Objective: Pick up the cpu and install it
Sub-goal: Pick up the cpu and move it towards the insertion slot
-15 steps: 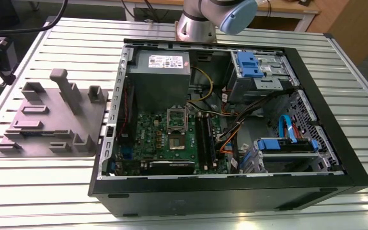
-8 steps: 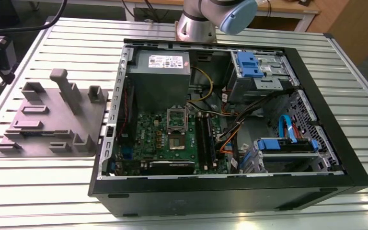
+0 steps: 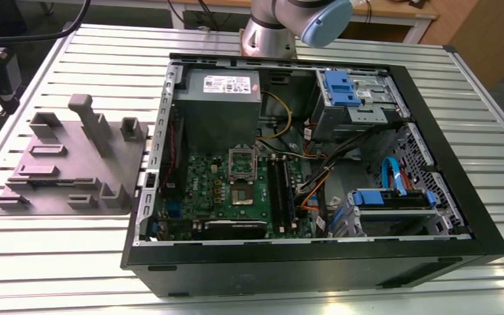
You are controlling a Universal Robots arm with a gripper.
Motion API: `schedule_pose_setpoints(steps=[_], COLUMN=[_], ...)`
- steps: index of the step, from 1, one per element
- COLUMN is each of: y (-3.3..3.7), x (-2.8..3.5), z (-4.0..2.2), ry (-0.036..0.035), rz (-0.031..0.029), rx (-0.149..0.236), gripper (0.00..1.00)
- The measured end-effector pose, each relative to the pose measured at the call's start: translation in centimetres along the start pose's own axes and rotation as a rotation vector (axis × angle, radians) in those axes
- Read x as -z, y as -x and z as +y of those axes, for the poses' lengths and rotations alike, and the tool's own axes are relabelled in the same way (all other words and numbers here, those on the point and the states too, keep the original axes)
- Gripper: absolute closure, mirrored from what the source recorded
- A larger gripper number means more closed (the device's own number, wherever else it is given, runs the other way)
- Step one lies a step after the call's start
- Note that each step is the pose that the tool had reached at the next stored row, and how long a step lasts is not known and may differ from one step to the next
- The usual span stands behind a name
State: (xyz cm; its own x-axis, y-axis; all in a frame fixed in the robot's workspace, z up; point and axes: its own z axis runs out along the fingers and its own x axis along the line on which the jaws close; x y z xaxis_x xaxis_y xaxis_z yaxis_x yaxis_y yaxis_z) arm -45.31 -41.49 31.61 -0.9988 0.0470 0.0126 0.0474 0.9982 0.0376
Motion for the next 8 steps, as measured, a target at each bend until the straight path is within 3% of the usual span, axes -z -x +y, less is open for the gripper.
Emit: schedule_pose_setpoints(steps=[8], y=[0.0], x=[0.24], z=[0.01], ry=[0.0002], rz=[-0.0002], rx=[0.0], gripper=[0.53])
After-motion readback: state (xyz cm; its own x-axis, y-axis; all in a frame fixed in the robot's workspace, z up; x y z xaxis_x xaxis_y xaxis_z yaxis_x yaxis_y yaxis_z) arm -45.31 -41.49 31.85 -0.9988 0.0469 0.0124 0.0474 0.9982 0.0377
